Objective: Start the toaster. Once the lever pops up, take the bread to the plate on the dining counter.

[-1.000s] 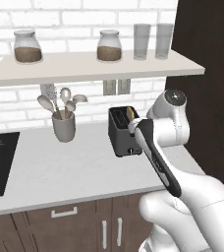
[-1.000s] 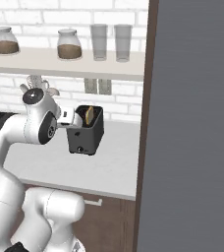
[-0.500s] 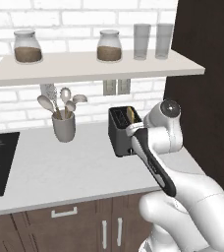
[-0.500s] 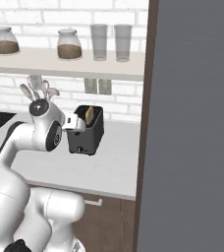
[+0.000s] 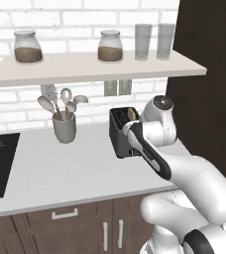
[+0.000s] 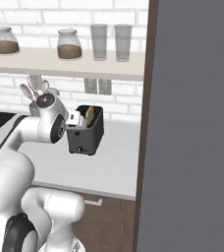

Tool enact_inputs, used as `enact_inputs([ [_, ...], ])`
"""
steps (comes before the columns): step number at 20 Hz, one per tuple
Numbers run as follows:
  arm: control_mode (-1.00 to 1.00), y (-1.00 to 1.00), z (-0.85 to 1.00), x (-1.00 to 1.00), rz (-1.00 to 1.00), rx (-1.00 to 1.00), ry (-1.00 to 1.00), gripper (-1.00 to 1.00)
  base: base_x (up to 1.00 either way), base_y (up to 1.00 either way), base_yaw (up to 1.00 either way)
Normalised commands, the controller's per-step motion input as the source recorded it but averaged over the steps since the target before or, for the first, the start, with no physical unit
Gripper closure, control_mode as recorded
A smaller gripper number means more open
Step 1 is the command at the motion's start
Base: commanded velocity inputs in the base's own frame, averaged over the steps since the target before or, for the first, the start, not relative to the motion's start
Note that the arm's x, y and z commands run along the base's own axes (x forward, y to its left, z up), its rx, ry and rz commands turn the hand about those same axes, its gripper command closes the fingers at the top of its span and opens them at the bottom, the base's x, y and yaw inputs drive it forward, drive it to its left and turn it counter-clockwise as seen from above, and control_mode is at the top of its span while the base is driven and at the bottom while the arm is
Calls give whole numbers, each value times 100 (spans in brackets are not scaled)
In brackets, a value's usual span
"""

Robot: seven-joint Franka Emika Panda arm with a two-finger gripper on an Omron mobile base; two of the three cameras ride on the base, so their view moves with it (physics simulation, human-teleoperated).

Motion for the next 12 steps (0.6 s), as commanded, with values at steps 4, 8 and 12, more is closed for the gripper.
enact_inputs([
  [4,-100,3,-30,5,0,1,10,100,0,0,0],
  [8,-100,3,-30,17,0,0,3,100,0,0,0],
  [12,-100,0,-16,19,-1,0,0,100,0,0,0],
])
